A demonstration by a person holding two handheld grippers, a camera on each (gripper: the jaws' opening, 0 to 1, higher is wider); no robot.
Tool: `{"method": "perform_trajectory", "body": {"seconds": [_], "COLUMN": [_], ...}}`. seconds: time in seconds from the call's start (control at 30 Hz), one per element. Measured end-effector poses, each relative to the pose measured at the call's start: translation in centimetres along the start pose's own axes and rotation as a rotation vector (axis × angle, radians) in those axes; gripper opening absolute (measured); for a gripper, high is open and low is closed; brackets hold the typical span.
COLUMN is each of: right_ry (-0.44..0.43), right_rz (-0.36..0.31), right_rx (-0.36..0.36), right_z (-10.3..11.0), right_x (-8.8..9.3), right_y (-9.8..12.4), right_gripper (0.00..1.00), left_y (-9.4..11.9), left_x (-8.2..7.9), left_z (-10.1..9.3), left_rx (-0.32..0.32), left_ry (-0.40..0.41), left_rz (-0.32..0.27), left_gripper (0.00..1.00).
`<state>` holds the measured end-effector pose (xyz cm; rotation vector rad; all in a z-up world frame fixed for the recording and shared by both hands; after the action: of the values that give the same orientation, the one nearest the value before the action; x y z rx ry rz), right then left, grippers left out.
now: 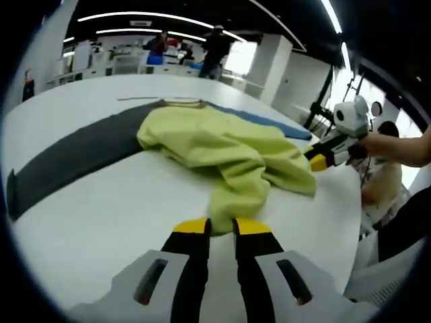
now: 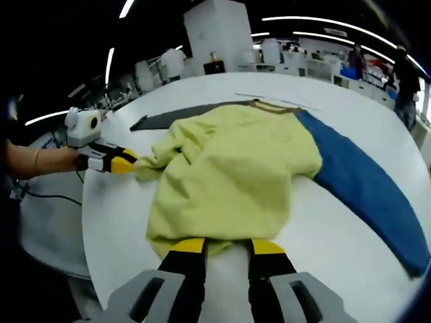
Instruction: Fold the garment on the visible template until the final outline fits inside the template.
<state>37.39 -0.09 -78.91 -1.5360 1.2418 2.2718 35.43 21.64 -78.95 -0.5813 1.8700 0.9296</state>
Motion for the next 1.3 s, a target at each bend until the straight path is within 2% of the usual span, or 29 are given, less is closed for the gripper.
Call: {"method": "perform_trajectory", "body": {"seconds": [0.23, 0.57, 0.8, 0.9, 1.0, 1.13, 1.3], "right_ry": [0.058, 0.118, 0.101, 0.087, 0.055, 0.026, -0.021], "right_rz": [0.01, 0.041, 0.056, 0.067, 0.075, 0.075, 0.057], "right_rx": [0.01, 0.004, 0.007, 0.005, 0.013, 0.037, 0.055], "right_z": [0.2, 0.8, 0.6, 0.6, 0.6, 0.4, 0.3], "right_x": [0.1, 0.4, 0.4, 0.5, 0.6, 0.6, 0.2], "right_y": [-0.2, -0.3, -0.3, -0.1, 0.5, 1.6, 3.3], "right_gripper": [0.11, 0.0, 0.0, 0.0, 0.0, 0.0, 0.0], "left_y": [0.1, 0.1, 0.0, 0.1, 0.5, 1.6, 3.2], "left_x": [-0.7, 0.1, 0.1, 0.1, -0.5, -2.2, -3.6], "left_z": [0.0, -0.2, -0.1, 0.2, 0.3, -0.1, -0.6], "left_rx": [-0.002, -0.002, -0.019, -0.048, -0.061, -0.065, -0.073], "left_ry": [0.043, 0.021, 0.016, 0.052, 0.059, 0.091, 0.103], "left_rz": [-0.035, 0.004, 0.021, 0.04, 0.018, -0.046, -0.081], "left_gripper": [0.09, 0.02, 0.01, 0.01, 0.0, 0.0, 0.0]}}
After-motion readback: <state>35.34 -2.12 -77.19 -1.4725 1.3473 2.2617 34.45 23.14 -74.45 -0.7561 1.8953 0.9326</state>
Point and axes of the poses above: the point that each gripper's makers call its tool centre point, and the gripper's own axes: y roughly backward along the fingers, z roughly to its left, x roughly out of its underside, the point moved 1 cm from there along y, roughly backward along the fingers, and after that the axes turned 12 degrees about -z, right-handed, at the moved point
